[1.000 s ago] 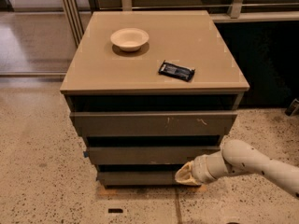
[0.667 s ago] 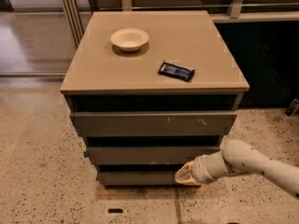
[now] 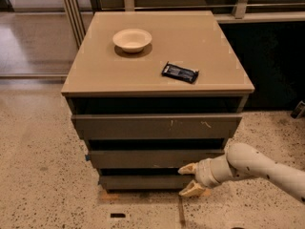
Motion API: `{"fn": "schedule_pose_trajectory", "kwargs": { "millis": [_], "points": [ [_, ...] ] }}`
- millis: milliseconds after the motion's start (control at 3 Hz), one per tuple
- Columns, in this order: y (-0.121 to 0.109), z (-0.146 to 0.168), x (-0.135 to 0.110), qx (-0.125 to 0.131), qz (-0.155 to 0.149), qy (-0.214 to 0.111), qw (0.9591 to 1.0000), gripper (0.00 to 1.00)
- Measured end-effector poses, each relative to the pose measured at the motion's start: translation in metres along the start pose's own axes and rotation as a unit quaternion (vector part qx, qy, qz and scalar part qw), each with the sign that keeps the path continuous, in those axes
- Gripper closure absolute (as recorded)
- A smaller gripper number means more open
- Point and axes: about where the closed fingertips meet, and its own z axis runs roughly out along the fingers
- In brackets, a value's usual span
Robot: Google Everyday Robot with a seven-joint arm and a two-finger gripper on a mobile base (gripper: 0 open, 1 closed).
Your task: Close middle drawer
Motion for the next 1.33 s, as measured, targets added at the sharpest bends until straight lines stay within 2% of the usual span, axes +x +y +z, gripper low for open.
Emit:
{"fn": "schedule_pose_trajectory", "kwargs": {
  "millis": [333, 667, 1000, 1333],
  "points": [
    [0.0, 0.0, 0.0, 0.0, 0.0, 0.0, 1.0, 0.0],
    [0.0, 0.0, 0.0, 0.0, 0.0, 0.0, 1.0, 0.0],
    [-0.003, -0.003, 0.014, 0.005, 0.008, 0.025, 0.9996, 0.0],
    [-0.009, -0.023, 0.046, 0.021, 0.023, 0.083, 0.996, 0.0]
  ]
}}
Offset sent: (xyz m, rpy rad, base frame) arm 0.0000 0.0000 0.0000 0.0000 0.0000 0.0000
